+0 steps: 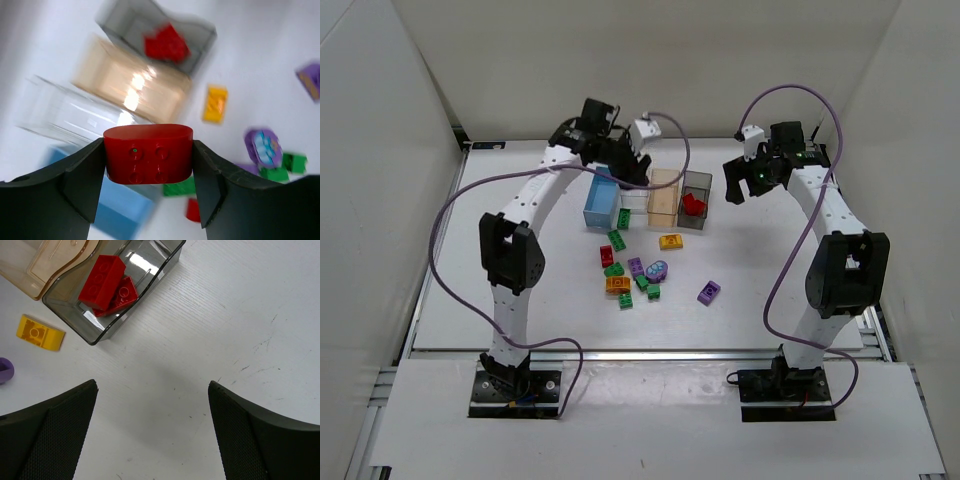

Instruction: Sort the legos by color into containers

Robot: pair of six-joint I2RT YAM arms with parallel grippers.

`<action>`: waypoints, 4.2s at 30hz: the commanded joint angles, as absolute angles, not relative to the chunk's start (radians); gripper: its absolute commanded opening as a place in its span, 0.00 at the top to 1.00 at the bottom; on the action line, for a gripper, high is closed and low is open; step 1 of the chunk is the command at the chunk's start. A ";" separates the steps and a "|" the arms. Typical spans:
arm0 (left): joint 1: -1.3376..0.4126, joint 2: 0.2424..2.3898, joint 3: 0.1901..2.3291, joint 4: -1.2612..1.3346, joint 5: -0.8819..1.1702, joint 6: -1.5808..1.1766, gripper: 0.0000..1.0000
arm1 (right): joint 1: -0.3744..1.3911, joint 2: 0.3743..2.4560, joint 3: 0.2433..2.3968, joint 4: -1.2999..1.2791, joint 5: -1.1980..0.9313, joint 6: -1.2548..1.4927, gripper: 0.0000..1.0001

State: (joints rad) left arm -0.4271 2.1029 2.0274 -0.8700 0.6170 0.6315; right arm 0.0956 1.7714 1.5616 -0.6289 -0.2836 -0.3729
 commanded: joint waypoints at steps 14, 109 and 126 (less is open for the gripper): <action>-0.468 2.381 2.529 -0.723 0.630 0.345 0.64 | 0.072 1.703 1.598 -0.585 -0.138 -0.301 0.03; -0.275 1.654 1.622 -0.771 0.308 0.003 0.19 | 0.034 1.614 1.462 -0.575 -0.203 -0.284 0.02; -0.456 1.598 1.279 -0.729 -0.087 -0.439 0.26 | 0.035 1.629 1.490 -0.612 -0.189 -0.261 0.01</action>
